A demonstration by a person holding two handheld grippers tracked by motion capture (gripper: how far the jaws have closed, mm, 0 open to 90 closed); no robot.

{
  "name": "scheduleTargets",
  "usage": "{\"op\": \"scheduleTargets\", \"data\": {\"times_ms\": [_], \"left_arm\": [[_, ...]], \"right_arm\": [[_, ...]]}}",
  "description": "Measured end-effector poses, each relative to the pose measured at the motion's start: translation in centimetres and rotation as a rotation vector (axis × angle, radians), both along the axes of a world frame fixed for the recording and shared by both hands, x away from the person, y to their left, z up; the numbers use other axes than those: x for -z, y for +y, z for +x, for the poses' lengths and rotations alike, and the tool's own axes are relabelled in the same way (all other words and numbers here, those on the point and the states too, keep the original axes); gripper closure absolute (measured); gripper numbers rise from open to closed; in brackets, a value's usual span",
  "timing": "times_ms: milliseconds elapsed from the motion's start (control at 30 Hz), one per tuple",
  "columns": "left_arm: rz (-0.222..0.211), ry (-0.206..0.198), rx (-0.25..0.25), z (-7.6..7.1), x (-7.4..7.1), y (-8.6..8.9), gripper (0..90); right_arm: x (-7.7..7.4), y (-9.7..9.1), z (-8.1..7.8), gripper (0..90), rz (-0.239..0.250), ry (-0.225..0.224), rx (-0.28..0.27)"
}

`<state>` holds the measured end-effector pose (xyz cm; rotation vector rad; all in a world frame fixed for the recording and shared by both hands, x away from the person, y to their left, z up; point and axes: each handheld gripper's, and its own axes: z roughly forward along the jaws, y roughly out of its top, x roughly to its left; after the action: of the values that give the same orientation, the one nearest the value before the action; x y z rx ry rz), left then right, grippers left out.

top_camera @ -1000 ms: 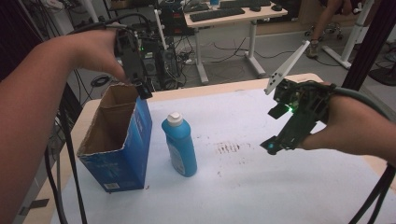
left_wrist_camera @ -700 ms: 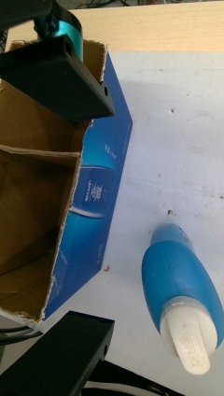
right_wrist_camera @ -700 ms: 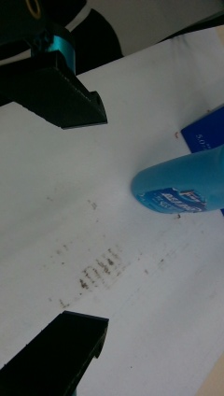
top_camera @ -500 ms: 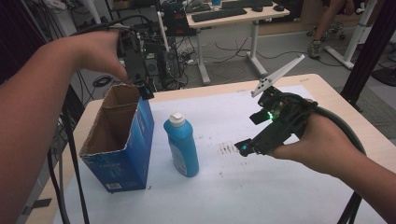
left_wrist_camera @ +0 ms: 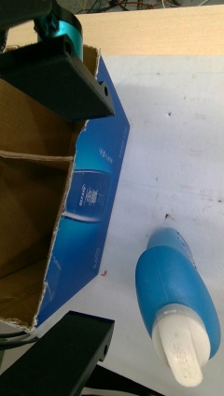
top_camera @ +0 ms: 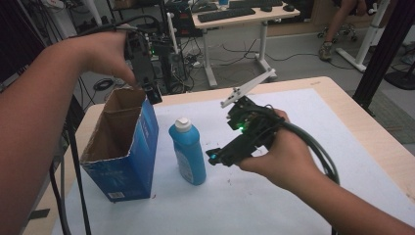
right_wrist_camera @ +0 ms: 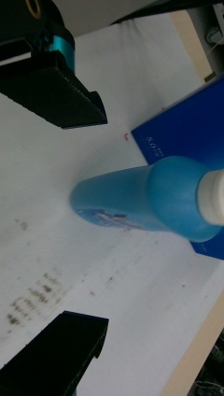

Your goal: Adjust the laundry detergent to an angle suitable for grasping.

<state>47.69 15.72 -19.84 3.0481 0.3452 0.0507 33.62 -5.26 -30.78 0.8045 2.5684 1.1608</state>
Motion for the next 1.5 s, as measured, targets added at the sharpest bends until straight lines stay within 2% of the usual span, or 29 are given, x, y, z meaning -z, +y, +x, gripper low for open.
{"op": "scheduleTargets", "data": {"times_ms": [133,400,467,767,1233,1500], "left_arm": [[0.001,-0.003,-0.005,0.0,0.0,0.2,1.7],[0.005,0.0,-0.01,0.2,0.3,0.6,1.7],[0.005,0.0,-0.006,0.3,0.4,0.6,1.7],[-0.002,0.0,-0.012,0.5,0.7,0.7,1.7],[0.002,0.003,-0.008,0.5,0.7,0.8,1.7],[0.004,0.007,-0.014,0.5,0.9,0.9,1.7]], "right_arm": [[0.6,2.2,0.5,3.2,-0.008,-0.019,0.013],[1.9,4.2,1.6,3.2,0.002,-0.034,0.038],[2.5,5.0,1.7,3.2,-0.012,-0.046,0.041],[3.4,6.4,2.2,3.2,0.01,-0.045,0.061],[4.0,7.8,2.3,3.2,0.008,-0.098,0.101],[4.4,8.2,2.3,3.3,0.004,-0.111,0.139]]}}
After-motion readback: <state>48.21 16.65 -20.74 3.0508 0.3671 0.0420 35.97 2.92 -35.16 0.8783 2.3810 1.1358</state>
